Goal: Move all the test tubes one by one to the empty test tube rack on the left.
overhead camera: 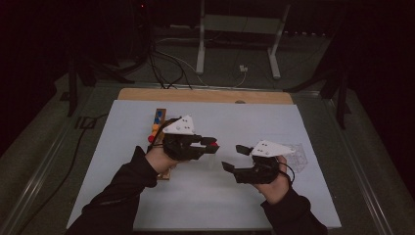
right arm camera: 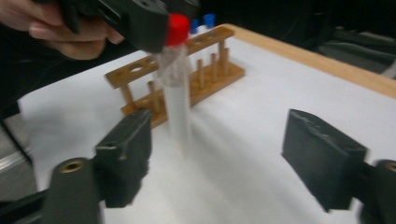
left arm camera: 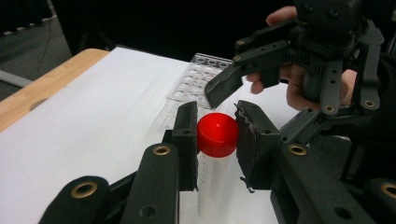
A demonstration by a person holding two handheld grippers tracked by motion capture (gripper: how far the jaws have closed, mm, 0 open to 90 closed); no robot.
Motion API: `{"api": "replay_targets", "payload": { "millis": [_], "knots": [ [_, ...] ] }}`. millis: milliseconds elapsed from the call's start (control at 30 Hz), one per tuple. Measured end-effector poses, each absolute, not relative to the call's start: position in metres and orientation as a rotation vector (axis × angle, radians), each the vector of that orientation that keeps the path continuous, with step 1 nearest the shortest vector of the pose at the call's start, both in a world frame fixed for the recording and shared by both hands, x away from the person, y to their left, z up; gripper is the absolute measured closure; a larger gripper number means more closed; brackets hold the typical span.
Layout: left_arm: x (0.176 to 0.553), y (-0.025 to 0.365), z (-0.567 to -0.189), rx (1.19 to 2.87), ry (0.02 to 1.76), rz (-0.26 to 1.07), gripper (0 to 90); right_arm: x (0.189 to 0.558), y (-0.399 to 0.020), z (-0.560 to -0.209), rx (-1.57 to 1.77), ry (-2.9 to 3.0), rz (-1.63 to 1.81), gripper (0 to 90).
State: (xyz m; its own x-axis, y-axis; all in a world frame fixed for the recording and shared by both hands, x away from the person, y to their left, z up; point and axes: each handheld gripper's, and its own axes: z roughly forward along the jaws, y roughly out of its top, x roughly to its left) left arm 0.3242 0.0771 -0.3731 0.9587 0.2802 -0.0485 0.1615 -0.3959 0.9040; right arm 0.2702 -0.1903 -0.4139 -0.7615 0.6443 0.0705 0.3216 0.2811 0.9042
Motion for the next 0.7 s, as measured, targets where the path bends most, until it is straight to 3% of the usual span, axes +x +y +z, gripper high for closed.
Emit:
{"api": "replay_targets", "payload": {
  "millis": [67,267,367,700],
  "knots": [
    [0.326,0.084,-0.37,1.98,0.332,0.139,71.8,0.27,-0.191,-0.414,0.901,2.236,1.471,14.7],
    [0.327,0.108,-0.359,1.961,0.374,0.189,71.8,0.269,-0.199,-0.417,0.9,2.248,1.488,10.4],
    [0.327,0.121,-0.354,1.953,0.402,0.218,71.8,0.269,-0.201,-0.418,0.898,2.25,1.478,1.5],
    [0.322,0.165,-0.345,1.94,0.487,0.303,71.8,0.269,-0.203,-0.418,0.905,2.242,1.493,0.2]
  ]
}}
